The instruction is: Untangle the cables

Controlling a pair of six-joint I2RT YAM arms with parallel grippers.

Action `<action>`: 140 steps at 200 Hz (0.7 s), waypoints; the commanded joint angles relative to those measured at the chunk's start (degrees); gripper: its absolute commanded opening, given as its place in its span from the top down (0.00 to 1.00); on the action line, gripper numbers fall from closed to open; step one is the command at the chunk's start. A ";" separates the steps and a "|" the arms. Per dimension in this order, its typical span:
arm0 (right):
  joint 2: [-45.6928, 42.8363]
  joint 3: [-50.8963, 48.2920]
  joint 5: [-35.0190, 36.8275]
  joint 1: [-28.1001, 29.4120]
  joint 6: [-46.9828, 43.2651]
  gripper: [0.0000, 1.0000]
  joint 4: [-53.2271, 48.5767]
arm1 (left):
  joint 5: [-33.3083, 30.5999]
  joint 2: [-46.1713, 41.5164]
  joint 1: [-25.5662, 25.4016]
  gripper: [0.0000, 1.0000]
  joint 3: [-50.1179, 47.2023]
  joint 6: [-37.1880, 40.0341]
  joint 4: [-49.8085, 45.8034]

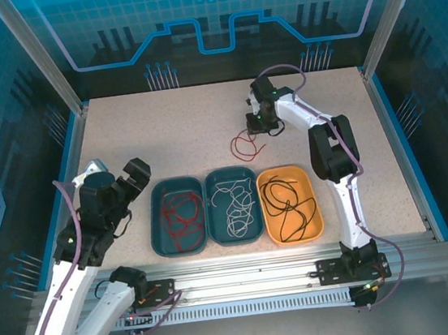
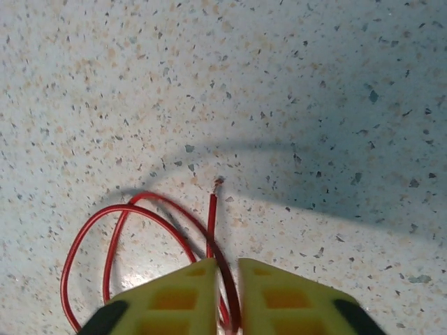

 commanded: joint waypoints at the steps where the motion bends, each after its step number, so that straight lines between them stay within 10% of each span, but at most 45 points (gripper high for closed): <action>1: -0.75 1.00 -1.26 -0.49 -0.56 0.92 0.99 | 1.04 0.07 0.46 0.01 -0.54 -0.22 1.08; 140: -20.68 -3.67 0.57 3.80 -1.00 1.00 4.89 | 10.18 6.32 0.64 0.01 0.53 4.33 2.92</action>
